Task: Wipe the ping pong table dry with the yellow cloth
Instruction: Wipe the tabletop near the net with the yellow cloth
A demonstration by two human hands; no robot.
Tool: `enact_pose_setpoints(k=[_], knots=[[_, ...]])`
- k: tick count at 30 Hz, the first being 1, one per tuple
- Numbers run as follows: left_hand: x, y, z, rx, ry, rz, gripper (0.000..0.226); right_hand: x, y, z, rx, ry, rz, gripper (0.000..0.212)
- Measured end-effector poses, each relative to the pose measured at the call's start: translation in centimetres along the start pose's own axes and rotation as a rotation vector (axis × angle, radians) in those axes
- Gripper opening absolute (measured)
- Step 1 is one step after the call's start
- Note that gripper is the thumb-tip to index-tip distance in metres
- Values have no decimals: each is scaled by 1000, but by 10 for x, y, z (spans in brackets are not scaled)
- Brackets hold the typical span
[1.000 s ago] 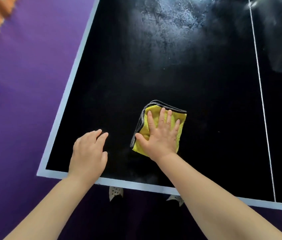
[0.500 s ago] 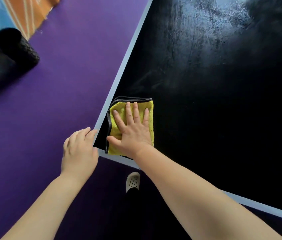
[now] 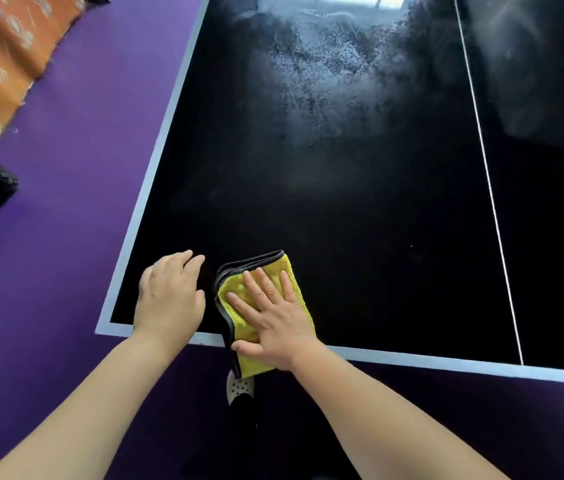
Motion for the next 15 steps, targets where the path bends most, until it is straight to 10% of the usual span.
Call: enact_pose_setpoints(k=[15], knots=[[9,-43,346,32,-469,-23,58,-213,-46,263,111,-392,38,78]])
Point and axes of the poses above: each hand's wrist, its own x-axis towards the middle knuckle, its own y-axis out of the back of the hand, z = x × y, the point moved 10 cm from there along x, towards the middle knuckle, and after that the axes turned 3 degrees about x, right-handed, at the moved point
